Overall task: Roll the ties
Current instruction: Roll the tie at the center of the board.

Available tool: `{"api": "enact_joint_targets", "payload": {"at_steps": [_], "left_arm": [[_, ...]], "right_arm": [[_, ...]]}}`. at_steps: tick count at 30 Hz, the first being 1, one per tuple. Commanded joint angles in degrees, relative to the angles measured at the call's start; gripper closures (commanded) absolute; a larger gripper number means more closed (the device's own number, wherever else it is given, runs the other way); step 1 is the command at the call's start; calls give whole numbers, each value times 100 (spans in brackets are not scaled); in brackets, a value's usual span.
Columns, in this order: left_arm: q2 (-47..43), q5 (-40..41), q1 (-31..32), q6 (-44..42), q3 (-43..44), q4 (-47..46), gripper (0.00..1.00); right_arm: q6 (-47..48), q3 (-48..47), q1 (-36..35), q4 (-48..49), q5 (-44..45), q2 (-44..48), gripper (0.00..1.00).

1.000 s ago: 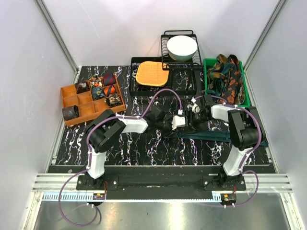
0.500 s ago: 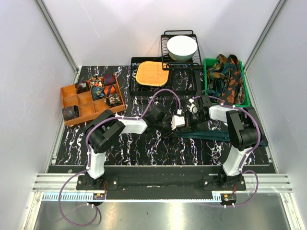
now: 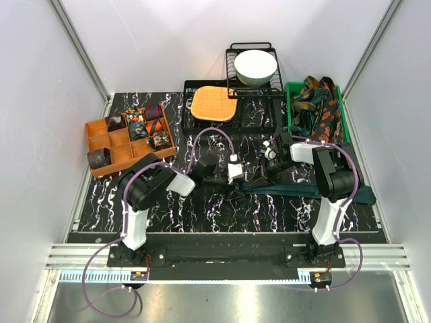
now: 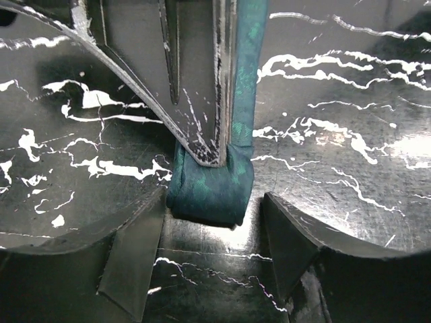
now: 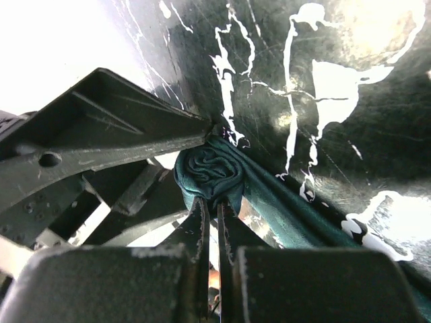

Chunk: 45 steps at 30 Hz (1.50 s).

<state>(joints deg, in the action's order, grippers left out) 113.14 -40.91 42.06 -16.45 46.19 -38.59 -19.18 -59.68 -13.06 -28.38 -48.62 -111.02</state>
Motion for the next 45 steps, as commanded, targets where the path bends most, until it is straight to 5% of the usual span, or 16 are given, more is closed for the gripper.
{"api": "enact_joint_targets", "payload": {"at_steps": [1,8,16,21,28,32,45], "left_arm": [[621,-409,-119,992,-532,-1623,33],[1420,-691,-76,2092,-577,-3812,34],[1896,-542,3,1980,-322,-4061,47],[1283,-155,117,873,-128,-1954,73],[499,539,197,-973,469,2077,78],[340,1224,249,-1369,960,3434,77],[305,2342,628,-1388,2419,6292,76]], "right_arm": [[555,71,-30,-466,1724,-481,100],[705,53,-39,-598,1917,-543,100],[688,-26,-39,-669,1944,-728,100],[740,-35,-30,-660,1734,-711,100],[731,-167,119,-914,1118,-26,64],[731,-79,444,-1003,521,458,44],[-798,360,357,1317,-490,335,45]]}}
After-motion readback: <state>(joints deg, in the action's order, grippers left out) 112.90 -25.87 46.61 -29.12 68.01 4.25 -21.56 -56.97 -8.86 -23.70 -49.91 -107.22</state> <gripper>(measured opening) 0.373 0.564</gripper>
